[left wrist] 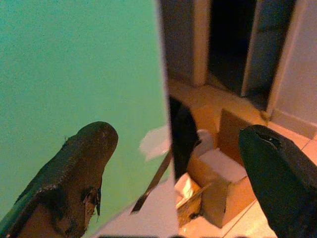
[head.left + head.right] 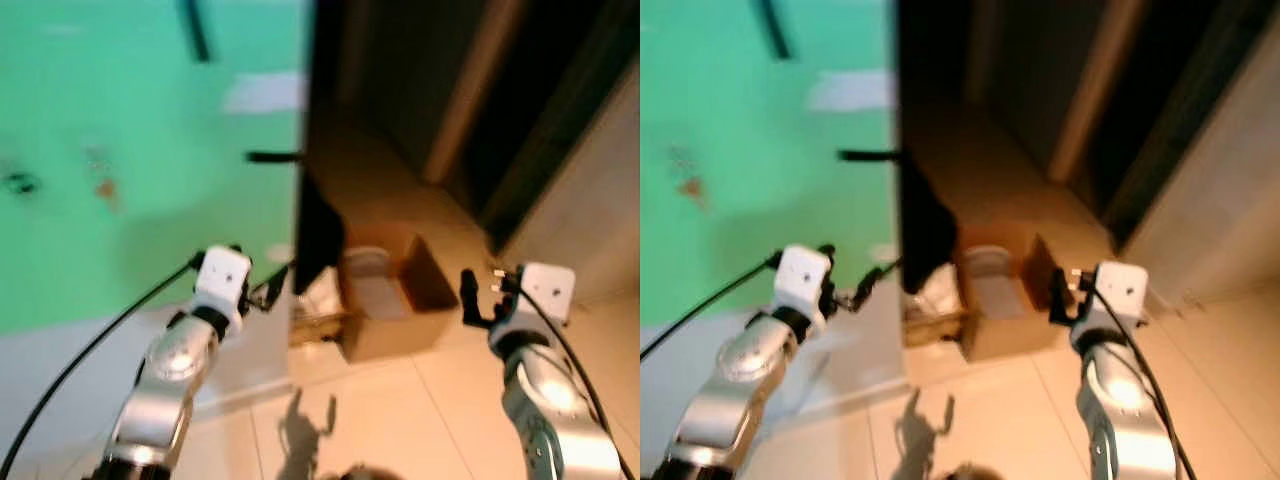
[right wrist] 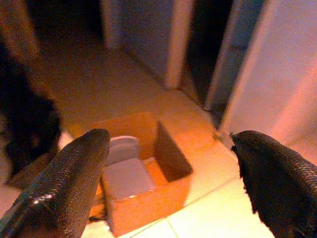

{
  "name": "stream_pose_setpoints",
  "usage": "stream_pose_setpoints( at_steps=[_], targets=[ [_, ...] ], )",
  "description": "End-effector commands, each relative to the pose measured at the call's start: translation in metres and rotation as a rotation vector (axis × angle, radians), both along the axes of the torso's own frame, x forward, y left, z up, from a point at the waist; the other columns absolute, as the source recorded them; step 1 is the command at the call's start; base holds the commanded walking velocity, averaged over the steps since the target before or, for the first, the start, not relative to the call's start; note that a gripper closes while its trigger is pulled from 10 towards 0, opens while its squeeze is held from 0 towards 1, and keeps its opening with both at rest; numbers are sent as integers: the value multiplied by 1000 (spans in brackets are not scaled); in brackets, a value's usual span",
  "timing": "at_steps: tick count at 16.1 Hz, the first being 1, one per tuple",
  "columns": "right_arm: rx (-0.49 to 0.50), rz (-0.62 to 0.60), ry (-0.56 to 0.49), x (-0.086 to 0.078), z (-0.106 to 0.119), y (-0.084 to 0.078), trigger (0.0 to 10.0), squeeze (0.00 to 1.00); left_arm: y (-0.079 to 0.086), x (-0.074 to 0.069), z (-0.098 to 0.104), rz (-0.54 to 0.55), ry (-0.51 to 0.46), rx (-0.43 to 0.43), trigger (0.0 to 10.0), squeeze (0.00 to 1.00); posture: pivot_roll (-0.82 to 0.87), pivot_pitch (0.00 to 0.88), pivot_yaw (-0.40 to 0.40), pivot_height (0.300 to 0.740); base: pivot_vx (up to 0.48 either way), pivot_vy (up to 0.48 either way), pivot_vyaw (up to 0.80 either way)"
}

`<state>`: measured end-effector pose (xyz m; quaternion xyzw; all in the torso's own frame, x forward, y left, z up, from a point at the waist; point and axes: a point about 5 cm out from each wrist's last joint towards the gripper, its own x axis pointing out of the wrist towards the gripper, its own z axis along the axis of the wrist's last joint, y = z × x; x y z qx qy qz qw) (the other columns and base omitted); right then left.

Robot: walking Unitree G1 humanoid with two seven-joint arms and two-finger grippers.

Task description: Hang keys on a hook

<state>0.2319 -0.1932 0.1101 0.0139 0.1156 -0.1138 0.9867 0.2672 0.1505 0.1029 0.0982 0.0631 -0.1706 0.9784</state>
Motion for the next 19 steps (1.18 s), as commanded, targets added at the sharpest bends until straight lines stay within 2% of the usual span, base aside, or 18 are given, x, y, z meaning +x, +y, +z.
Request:
stream_pose_setpoints(
  at_steps=[1, 10, 19],
  targets=[
    [-3, -21, 0, 0, 1, -4, 10000, 0, -3, 2, 1, -11, 1, 2, 10000, 0, -44, 0, -24, 740, 0, 337, -800],
    [0, -59, -7, -6, 2, -4, 10000, 0, -6, 8, 3, -48, -5, 8, 10000, 0, -68, 0, 7, 740, 0, 340, -800],
    [-5, -60, -6, -7, 2, -4, 10000, 0, -7, 8, 2, -53, -3, 7, 10000, 0, -70, 0, 8, 740, 0, 337, -800]
  ],
)
